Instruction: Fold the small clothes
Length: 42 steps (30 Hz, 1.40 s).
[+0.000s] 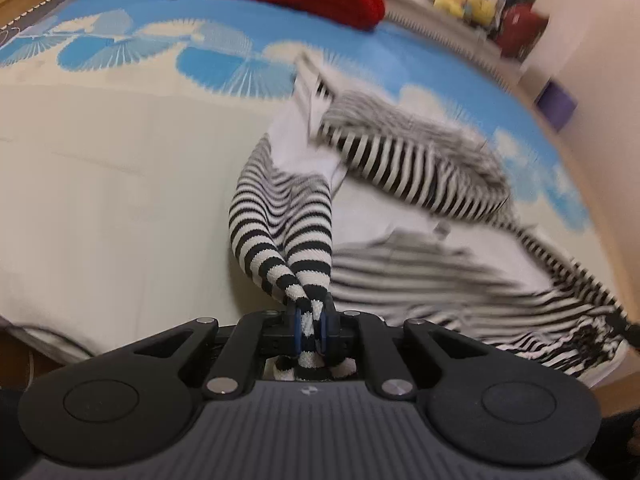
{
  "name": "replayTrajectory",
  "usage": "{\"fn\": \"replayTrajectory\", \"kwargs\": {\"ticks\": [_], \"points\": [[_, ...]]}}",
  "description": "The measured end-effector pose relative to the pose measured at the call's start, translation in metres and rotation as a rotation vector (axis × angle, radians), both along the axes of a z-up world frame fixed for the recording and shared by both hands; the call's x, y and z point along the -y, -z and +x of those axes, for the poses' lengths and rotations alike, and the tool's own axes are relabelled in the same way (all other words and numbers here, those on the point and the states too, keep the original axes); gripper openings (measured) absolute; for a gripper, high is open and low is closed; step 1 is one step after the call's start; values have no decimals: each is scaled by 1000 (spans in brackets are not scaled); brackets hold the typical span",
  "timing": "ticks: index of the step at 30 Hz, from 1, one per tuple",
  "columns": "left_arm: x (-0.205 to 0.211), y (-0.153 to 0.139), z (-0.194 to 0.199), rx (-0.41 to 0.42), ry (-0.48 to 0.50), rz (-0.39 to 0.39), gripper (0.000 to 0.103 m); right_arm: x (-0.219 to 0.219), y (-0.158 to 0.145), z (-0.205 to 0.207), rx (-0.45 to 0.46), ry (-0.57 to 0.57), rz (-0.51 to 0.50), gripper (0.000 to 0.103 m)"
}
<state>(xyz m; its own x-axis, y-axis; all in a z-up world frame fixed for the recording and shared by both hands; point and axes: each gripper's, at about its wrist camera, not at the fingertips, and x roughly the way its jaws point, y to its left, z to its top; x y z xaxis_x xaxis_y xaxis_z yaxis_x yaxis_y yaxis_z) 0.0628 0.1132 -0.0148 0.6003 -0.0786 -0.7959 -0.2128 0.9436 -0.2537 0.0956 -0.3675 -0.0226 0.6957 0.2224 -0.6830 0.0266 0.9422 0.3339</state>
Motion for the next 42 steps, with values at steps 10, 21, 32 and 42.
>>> {"fn": "replayTrajectory", "kwargs": {"ticks": [10,21,32,42], "points": [[-6,-108,-76,146,131,-55,8,41,-105,-68,203,-97,88,3],[-20,-72,30,77,202,-37,9,48,-104,-23,195,-100,128,3],[-78,51,182,-214,37,-213,29,11,8,179,-65,-19,27,11],[-64,16,151,-35,221,-103,44,16,4,167,3,-48,-2,31]]}}
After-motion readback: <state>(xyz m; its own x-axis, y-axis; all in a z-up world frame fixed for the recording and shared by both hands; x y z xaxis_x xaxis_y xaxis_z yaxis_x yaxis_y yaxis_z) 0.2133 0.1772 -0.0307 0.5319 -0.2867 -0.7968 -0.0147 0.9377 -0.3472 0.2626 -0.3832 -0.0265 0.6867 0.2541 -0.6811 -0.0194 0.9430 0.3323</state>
